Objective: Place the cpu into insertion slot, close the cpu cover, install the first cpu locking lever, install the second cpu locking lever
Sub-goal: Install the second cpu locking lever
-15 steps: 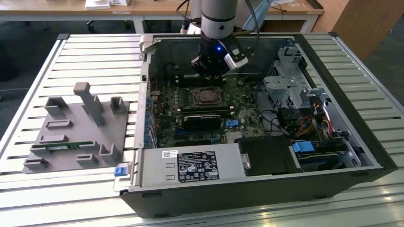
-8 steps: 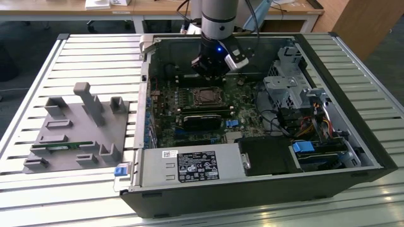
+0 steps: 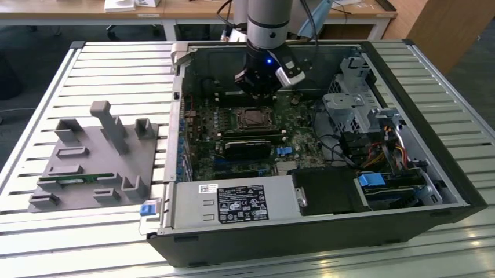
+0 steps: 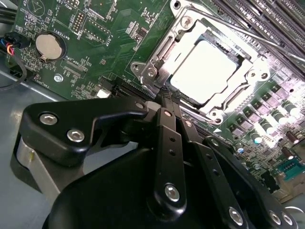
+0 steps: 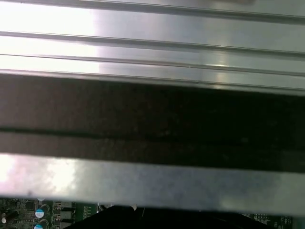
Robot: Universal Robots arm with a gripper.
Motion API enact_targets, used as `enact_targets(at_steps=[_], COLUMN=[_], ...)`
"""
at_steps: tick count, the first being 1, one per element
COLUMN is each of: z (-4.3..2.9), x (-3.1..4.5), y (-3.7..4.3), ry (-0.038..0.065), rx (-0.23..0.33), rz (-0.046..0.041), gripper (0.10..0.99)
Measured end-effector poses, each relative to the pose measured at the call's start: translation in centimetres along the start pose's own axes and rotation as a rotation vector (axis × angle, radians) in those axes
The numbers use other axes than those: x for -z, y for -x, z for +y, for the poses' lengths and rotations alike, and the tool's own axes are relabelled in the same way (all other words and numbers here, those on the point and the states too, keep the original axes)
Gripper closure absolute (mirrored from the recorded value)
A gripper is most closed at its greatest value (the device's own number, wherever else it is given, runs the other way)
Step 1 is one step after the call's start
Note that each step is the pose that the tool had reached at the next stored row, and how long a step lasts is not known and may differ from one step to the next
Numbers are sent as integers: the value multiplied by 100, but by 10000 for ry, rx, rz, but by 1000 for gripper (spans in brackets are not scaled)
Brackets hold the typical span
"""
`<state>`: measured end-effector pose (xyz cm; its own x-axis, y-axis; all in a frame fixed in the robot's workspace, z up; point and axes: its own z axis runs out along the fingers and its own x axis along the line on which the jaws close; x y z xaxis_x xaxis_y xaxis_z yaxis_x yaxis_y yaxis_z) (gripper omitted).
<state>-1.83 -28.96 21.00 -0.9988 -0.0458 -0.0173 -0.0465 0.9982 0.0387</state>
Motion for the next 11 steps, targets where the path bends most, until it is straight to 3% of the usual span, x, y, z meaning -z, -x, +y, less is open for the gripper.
enact_targets(at_steps=[11], z=[-51], x=[2], y=[-1], ry=[1], rx=[0], rz=[0], gripper=[980])
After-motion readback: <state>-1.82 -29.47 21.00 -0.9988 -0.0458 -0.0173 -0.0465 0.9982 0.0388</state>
